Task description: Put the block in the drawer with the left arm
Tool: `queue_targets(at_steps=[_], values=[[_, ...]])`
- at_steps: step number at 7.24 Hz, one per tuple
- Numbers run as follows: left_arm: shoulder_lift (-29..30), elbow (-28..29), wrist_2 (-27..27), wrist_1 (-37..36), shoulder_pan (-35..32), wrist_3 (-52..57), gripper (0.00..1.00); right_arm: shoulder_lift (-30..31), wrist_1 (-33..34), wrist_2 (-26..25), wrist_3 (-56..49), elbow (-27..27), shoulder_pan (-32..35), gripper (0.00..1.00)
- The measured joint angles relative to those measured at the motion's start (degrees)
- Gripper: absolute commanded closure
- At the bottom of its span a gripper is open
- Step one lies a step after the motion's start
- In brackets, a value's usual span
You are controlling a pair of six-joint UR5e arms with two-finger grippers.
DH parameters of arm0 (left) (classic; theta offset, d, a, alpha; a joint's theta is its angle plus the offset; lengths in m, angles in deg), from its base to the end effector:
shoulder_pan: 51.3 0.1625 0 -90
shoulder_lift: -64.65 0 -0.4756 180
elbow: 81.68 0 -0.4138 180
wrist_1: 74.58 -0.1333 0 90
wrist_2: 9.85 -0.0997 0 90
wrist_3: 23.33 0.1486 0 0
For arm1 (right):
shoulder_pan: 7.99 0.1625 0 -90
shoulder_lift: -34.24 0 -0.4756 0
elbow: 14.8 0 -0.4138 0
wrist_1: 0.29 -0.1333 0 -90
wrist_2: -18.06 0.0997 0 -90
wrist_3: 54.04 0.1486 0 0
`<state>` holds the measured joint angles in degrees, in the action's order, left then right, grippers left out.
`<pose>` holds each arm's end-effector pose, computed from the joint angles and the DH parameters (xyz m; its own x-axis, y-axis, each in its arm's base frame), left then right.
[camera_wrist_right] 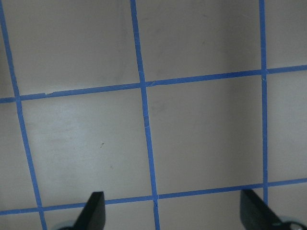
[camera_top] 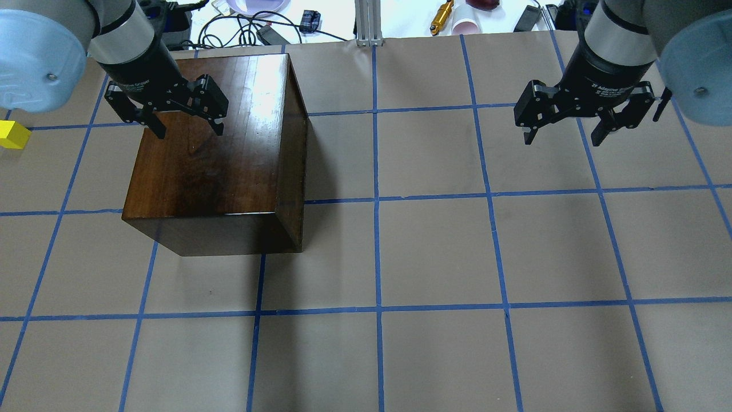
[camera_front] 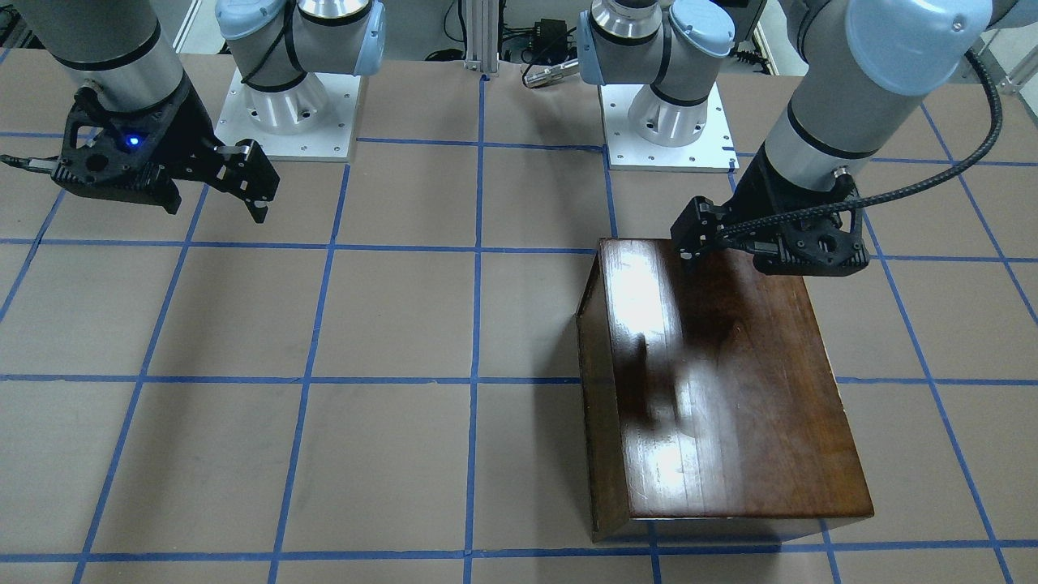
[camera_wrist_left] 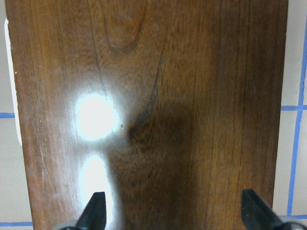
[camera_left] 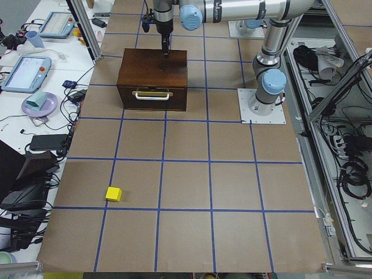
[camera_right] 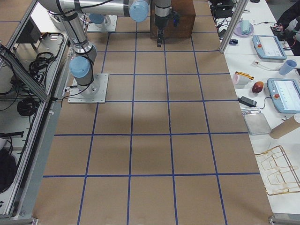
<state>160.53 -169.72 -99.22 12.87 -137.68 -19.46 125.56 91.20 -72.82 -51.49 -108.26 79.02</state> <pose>-0.0995 -0.5651 0.4564 -0.9999 0.0041 0.0126 0.0044 0.9997 0.0231 0.1047 -0.5067 0.4728 -0.9952 0.0964 0.0158 0.0965 0.9953 0.0106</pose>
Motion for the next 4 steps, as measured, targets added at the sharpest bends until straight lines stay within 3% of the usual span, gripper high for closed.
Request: queue_targets(at_steps=[4], values=[[0.2,0.1,-0.1,0.0,0.1,-0.5,0.0,0.0,0.0,0.0,0.0,0.0,0.0,0.0]])
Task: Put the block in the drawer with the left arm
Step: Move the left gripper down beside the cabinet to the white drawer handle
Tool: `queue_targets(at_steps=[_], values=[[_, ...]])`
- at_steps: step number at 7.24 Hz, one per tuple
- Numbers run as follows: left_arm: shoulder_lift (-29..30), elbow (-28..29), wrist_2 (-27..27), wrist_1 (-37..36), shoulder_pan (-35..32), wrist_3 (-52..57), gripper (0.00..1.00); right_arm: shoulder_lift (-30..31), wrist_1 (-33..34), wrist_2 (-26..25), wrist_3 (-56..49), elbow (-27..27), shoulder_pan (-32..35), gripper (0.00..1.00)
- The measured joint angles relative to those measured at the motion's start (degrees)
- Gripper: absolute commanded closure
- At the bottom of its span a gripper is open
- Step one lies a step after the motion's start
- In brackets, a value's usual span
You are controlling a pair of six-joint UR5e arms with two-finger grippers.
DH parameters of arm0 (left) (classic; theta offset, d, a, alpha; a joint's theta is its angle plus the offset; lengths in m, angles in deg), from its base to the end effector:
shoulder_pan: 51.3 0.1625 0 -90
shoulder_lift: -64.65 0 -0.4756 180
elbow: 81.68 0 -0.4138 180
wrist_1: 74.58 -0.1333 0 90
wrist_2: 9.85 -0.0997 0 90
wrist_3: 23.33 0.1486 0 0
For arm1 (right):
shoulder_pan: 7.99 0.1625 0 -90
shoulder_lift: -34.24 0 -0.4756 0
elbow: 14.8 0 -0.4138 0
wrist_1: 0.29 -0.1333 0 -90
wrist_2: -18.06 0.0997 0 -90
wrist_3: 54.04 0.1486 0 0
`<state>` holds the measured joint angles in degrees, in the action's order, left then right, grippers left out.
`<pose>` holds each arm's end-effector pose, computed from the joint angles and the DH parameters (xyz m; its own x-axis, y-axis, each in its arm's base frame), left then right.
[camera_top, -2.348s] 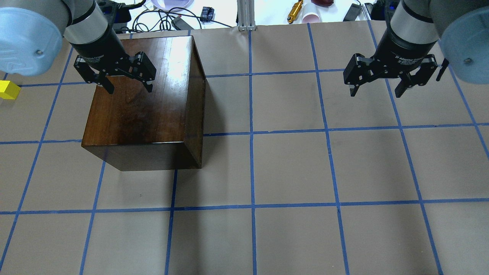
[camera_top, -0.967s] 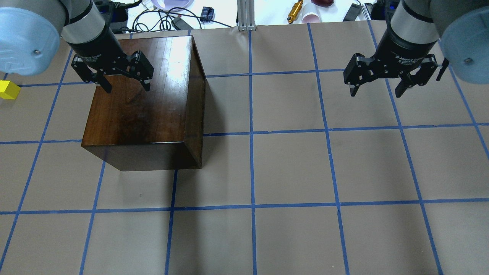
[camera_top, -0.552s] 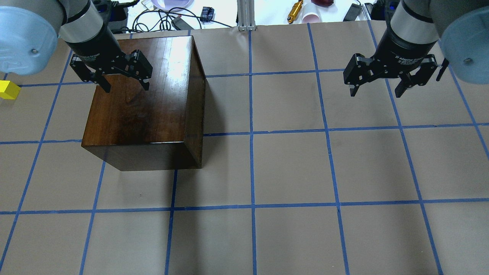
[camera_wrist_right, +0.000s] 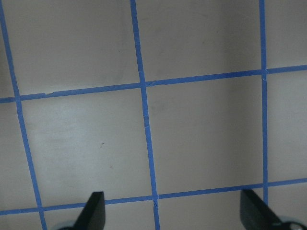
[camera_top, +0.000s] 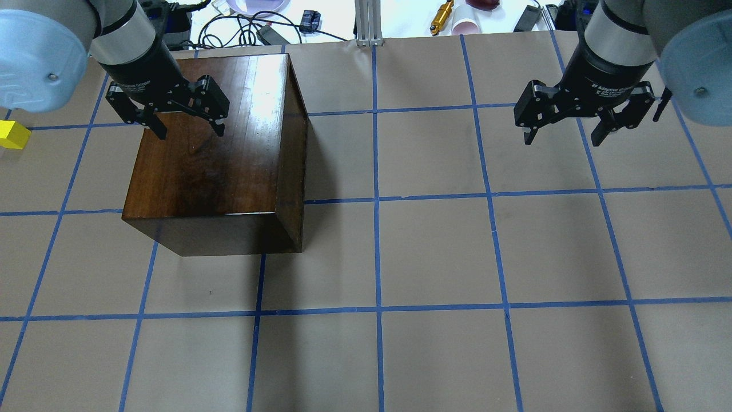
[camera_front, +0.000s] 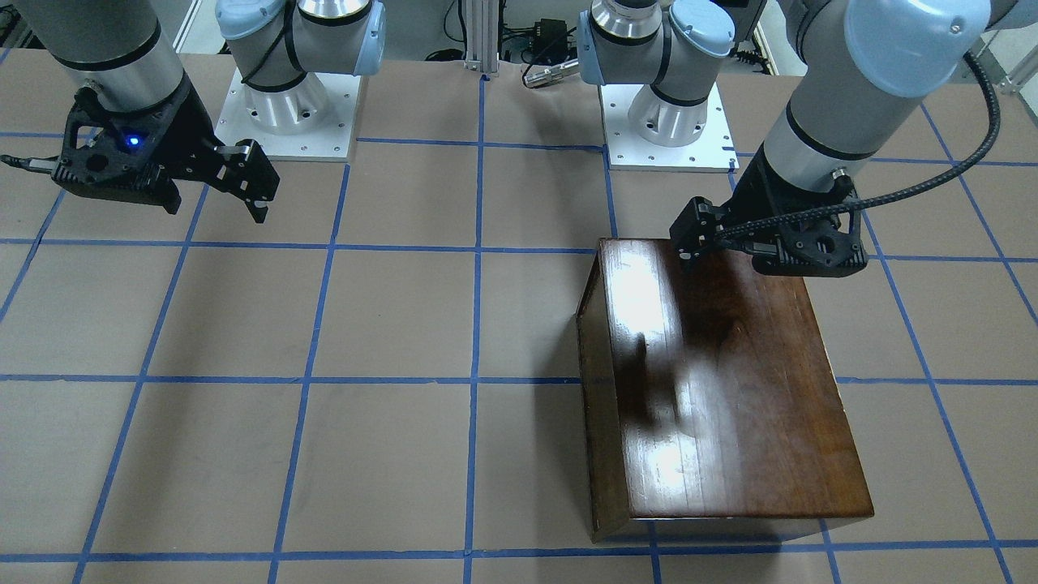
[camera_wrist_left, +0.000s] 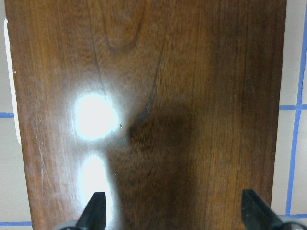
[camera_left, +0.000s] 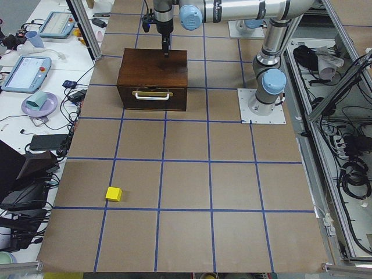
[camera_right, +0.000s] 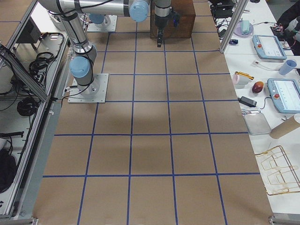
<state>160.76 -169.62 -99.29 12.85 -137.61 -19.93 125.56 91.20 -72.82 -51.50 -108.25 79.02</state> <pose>-0.0985 -0.5667 0.4551 -0.9999 -0.0053 0.0113 -0.0050 0.9997 0.0252 0.1047 -0.5067 0.4729 -0.9952 0.0962 0.0158 0.0964 0.9953 0.0105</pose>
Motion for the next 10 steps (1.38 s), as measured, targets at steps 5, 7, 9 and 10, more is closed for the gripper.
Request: queue_targets(at_steps=[5,7,9,10], values=[[1.5,2.7,6.1,0.2,11.7,4.0,0.0,0.0,0.0,0.0,0.0,0.0,0.0,0.0],[2.7,3.1,6.7,-0.1,17.2,15.0,0.0,0.0,0.0,0.0,0.0,0.0,0.0,0.0],[4.6,4.0,6.8,-0.5,22.4,21.3,0.0,0.0,0.0,0.0,0.0,0.0,0.0,0.0],[6.2,4.3,6.9,-1.5,24.0,23.4,0.0,0.0,0.0,0.0,0.0,0.0,0.0,0.0]])
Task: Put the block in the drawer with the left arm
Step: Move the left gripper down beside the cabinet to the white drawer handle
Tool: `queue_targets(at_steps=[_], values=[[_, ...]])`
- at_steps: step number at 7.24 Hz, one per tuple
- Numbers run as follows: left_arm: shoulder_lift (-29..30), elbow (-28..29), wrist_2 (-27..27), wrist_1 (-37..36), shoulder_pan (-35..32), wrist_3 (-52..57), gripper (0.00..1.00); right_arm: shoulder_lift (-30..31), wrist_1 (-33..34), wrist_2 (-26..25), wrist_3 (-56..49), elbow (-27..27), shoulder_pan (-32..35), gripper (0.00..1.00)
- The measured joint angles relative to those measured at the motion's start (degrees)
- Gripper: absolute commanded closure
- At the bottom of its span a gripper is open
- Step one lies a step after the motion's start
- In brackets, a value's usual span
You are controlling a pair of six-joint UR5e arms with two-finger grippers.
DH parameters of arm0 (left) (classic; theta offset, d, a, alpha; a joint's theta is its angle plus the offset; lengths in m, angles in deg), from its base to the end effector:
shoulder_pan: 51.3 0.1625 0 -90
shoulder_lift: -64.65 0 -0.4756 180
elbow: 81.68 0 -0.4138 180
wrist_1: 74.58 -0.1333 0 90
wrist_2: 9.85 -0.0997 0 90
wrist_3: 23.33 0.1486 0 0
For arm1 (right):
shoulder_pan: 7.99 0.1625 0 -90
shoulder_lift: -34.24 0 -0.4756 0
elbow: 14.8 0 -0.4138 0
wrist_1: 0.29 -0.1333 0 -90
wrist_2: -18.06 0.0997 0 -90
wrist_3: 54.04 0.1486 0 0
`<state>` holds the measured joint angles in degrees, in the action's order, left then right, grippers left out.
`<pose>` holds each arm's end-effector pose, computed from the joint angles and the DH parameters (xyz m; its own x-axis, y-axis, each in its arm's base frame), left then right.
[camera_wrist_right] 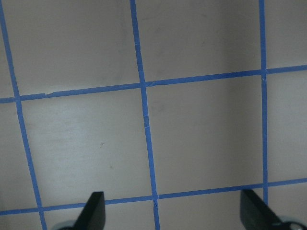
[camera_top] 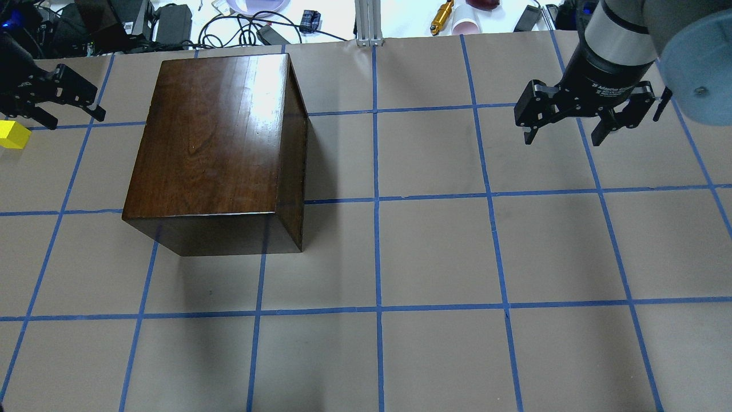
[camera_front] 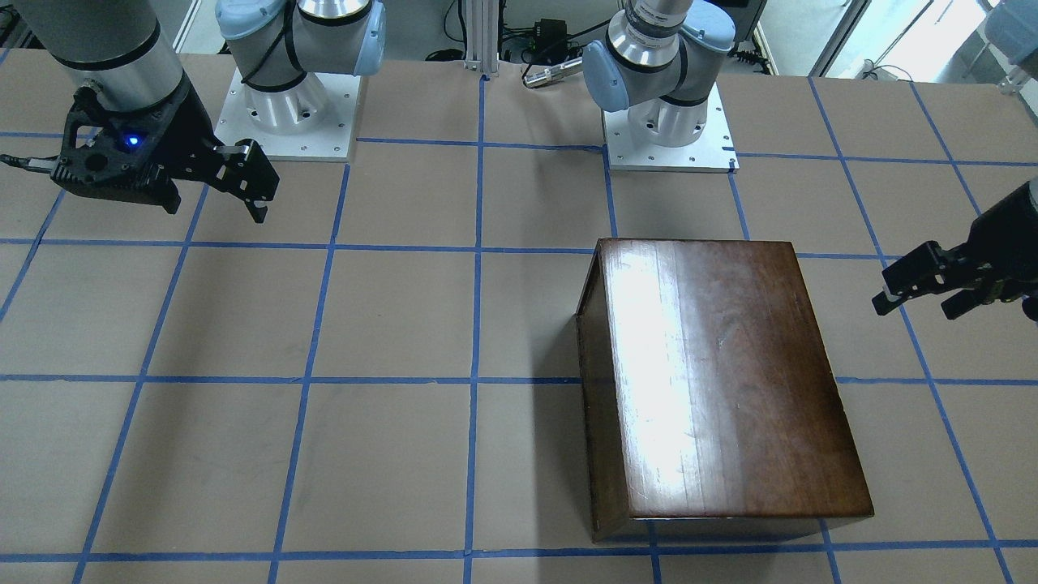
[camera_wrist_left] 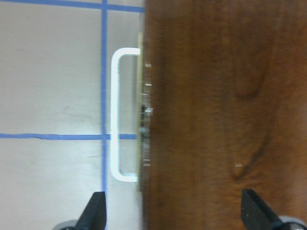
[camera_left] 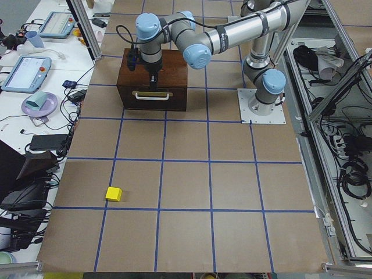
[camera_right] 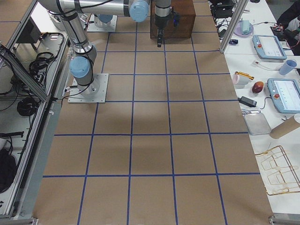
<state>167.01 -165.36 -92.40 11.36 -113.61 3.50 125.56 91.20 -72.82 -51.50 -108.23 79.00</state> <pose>0.1474 -0.6091 0.4328 -0.9912 -0.0153 0.1312 -0.0191 0.9994 -0.0277 0.1045 -0.5068 0.4731 -0.9952 0.0965 0.0158 0.0967 0.9953 0.0101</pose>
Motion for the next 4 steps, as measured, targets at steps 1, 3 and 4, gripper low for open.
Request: queue_targets(at_steps=[1,3,4], values=[[1.9,0.0,0.1,-1.6,0.8,1.4,0.0,0.0,0.0,0.0,0.0,0.0,0.0,0.0],[5.1,-0.3,0.8,-3.5,1.1,3.3,0.0,0.0,0.0,0.0,0.0,0.0,0.0,0.0],[6.3,-0.5,1.7,-3.9,1.1,4.2,0.0,0.0,0.0,0.0,0.0,0.0,0.0,0.0]])
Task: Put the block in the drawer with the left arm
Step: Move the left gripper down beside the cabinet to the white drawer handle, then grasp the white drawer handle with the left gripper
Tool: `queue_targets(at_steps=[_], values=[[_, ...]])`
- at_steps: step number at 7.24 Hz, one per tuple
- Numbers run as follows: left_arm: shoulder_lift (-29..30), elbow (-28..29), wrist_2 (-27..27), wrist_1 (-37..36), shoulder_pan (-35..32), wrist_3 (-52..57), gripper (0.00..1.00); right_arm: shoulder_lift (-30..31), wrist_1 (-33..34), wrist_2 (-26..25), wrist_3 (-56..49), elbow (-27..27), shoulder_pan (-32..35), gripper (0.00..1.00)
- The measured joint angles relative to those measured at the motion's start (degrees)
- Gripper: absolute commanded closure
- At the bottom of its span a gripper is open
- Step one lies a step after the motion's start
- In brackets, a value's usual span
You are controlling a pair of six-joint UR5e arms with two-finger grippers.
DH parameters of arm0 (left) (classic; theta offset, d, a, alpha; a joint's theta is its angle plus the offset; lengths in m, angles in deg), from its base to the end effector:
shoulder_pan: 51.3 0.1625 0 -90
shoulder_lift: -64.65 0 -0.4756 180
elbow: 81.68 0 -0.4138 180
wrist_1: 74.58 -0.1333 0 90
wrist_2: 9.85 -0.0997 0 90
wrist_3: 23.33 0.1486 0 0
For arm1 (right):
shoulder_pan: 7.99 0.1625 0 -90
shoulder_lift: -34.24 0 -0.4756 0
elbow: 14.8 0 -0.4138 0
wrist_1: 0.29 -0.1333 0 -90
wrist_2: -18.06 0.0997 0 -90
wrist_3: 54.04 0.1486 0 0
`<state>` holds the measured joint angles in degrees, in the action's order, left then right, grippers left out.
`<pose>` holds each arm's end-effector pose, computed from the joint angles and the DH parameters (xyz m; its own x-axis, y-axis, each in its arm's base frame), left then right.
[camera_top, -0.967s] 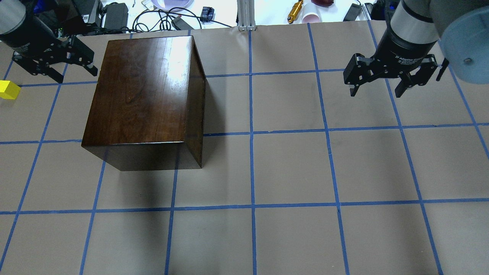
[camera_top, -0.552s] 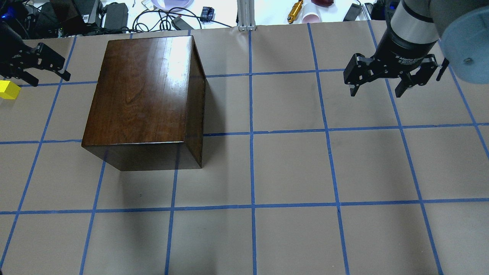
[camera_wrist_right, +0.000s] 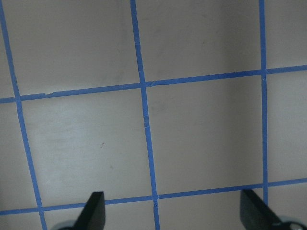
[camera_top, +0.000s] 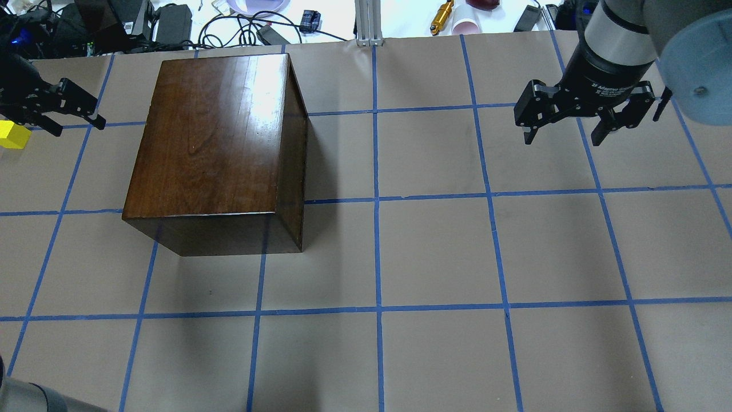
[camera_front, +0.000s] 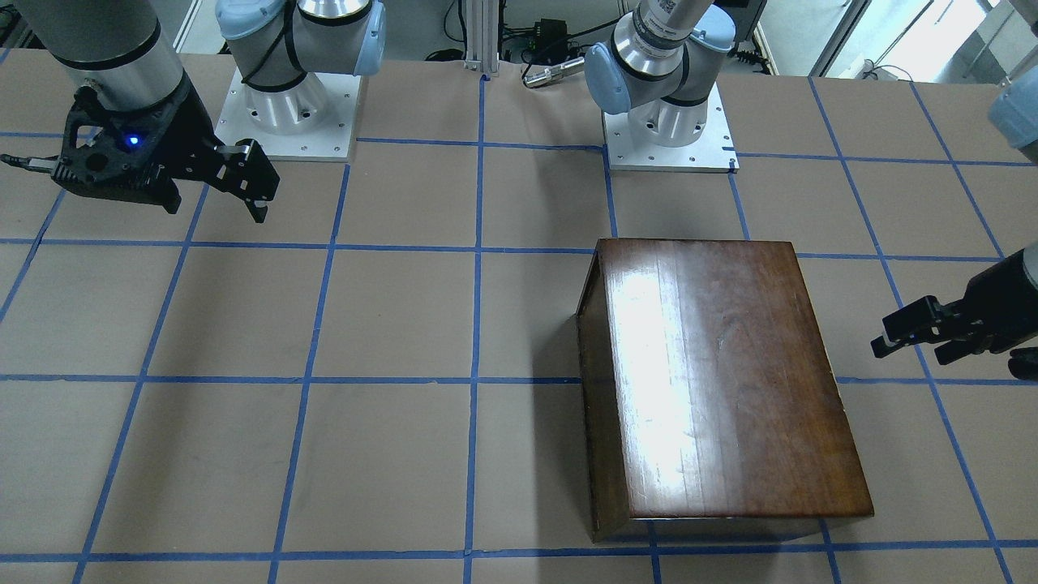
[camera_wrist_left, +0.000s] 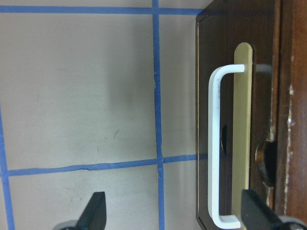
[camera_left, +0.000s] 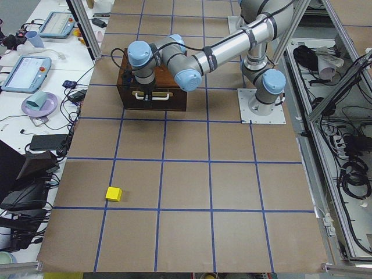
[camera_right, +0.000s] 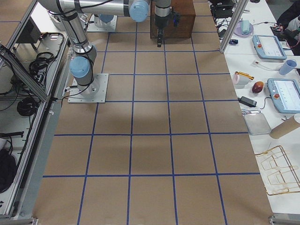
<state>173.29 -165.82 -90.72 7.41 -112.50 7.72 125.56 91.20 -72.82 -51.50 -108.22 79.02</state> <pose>0.1722 -0.6388 0.3671 -0.9834 0.0330 0.1784 0.0317 0.9994 -0.0103 0.1047 -0.5068 0.4732 -0.9952 0.0962 0.0158 0.0964 0.9953 0.0100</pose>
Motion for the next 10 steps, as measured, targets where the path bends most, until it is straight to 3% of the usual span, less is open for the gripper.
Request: queue_targets(at_steps=[10], values=[[4.8,-3.1,3.2,-0.1,0.0,7.0,0.0,0.0,0.0,0.0,0.0,0.0,0.0,0.0]])
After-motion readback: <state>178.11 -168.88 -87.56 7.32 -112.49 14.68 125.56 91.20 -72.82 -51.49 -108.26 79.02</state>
